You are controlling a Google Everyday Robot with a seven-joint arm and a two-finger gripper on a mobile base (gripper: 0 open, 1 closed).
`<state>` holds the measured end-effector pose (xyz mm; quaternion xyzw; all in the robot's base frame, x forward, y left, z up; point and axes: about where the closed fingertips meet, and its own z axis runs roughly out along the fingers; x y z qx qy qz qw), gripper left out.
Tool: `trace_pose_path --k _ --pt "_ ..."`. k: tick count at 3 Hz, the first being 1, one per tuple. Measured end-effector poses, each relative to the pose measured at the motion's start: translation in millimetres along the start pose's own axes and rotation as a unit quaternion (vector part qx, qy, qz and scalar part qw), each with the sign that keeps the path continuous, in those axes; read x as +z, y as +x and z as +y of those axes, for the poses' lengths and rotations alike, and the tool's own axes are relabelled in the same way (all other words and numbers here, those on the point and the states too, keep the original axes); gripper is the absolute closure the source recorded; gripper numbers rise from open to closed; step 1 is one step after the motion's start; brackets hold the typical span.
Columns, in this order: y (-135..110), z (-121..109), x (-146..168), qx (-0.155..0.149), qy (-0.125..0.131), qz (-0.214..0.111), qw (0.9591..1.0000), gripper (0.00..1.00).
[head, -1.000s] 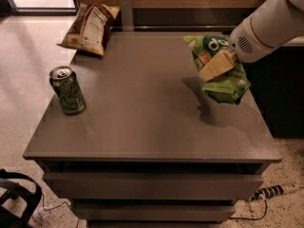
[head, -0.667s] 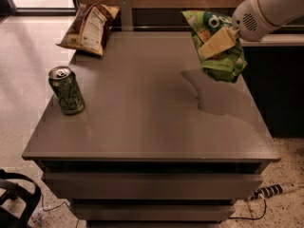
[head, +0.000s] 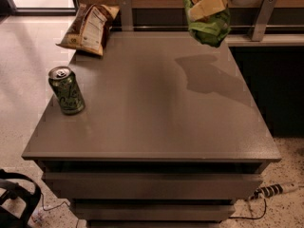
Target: Move green rice chip bag near brown chip bag
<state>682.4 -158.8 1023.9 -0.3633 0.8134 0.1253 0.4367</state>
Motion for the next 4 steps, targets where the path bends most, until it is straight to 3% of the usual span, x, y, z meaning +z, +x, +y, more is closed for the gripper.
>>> trace_pose_path --k 1,2,4 --pt "-33.1 -7.5 13.4 0.002 0.034 -0.018 0.9993 1.0" --pt "-48.1 -7.0 35.8 0.013 0.075 -0.011 0.9971 1.0" --pt "-52.7 -6.0 52.8 0.003 0.07 -0.005 0.9975 1.0"
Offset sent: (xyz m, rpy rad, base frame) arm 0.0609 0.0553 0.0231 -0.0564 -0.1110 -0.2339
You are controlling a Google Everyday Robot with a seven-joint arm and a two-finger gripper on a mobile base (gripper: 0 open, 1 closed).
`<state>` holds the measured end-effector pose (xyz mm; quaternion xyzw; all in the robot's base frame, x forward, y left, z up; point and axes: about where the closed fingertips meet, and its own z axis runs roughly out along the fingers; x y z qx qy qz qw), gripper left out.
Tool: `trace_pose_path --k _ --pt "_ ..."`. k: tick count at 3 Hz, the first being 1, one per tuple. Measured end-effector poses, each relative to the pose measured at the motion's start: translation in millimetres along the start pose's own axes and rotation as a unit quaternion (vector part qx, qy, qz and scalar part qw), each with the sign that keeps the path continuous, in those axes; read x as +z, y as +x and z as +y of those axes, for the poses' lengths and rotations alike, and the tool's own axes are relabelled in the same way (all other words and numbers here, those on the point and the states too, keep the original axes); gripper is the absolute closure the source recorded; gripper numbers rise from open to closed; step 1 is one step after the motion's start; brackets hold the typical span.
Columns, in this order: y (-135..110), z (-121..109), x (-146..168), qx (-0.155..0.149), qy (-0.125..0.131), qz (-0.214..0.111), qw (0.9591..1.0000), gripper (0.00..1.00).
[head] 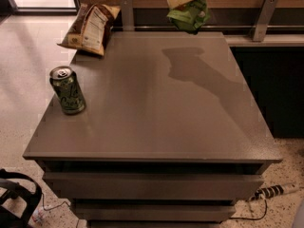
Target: Move green rice chip bag near brown chip bag
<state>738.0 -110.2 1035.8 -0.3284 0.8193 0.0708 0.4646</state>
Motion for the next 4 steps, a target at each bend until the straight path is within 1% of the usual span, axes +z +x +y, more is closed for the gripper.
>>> trace_pose_path --k 1,2,3,4 --pt "-10.0 8.4 38.7 -0.029 -0.008 0.015 0.9994 1.0" --pt "-18.6 19.2 82.6 -0.058 -0.007 0.03 0.9978 1.0" --pt "-23.3 29.5 117.2 -0.074 0.0 0.039 0.9965 1.0" --pt "-27.2 36.9 147.0 -0.072 0.004 0.032 0.9969 1.0"
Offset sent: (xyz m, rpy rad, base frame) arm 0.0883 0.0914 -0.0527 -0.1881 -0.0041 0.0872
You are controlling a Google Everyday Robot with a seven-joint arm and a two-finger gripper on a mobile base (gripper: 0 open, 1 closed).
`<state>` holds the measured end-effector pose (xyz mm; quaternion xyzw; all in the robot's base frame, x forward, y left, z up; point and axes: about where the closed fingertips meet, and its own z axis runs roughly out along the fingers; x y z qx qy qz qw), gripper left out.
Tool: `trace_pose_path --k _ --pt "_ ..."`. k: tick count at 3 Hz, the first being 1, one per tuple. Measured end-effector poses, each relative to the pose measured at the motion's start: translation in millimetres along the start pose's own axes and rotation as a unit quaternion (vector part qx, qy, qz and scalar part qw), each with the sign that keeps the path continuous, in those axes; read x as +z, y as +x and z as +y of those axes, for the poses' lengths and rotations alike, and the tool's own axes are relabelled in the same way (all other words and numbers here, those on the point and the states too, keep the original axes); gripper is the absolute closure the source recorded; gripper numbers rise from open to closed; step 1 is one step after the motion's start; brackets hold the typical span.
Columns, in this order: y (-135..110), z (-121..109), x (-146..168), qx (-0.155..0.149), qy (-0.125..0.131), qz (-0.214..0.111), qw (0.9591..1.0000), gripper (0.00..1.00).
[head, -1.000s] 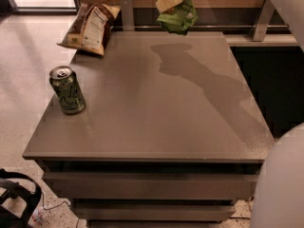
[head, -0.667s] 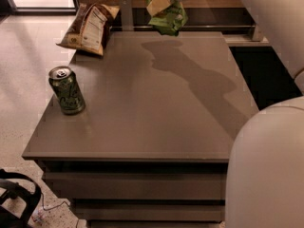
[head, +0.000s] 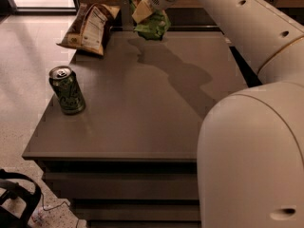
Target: Move green rice chip bag near brown chip bag
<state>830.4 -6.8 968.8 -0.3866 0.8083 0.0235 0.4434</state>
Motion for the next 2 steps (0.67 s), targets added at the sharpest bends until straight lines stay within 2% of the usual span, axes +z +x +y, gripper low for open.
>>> trace_pose_path --k 1,2 --pt "-9.7 10.1 26.2 0.014 -0.006 -0.02 0.9997 1.0" --pt "-16.7 17.9 48.3 0.033 0.002 -0.033 0.9989 1.0"
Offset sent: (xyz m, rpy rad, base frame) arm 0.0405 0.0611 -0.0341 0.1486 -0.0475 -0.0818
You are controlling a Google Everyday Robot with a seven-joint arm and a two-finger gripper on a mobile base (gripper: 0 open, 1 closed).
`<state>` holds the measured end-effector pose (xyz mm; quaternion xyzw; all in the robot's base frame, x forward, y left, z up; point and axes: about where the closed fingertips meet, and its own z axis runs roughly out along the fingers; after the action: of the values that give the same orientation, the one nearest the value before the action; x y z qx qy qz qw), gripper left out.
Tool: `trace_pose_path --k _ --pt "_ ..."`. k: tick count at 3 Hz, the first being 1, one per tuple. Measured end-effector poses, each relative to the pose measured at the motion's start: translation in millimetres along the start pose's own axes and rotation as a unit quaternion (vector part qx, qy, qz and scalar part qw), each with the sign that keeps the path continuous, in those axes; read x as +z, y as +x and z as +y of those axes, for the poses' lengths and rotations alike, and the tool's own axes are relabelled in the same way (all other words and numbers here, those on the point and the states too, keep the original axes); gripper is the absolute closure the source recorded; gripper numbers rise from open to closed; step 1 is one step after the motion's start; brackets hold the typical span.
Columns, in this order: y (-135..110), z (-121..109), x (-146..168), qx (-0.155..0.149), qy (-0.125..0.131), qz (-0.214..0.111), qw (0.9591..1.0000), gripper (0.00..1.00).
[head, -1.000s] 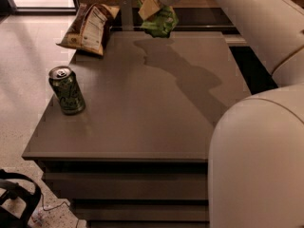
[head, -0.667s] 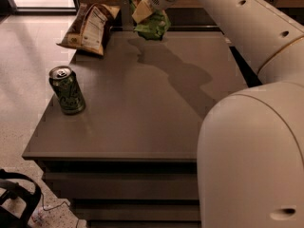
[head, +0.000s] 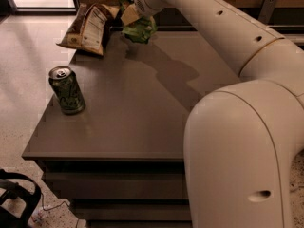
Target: Move green rice chip bag near brown chip bag
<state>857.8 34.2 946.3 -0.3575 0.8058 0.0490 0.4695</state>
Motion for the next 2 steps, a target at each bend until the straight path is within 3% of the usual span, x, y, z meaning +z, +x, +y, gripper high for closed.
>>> trace_pose_path --k 1,2 --pt "0.0 0.6 0.6 0.002 -0.001 -0.001 1.0 0.82" --pt "0.8 2.8 3.5 0.002 -0.003 0.0 1.0 0.58"
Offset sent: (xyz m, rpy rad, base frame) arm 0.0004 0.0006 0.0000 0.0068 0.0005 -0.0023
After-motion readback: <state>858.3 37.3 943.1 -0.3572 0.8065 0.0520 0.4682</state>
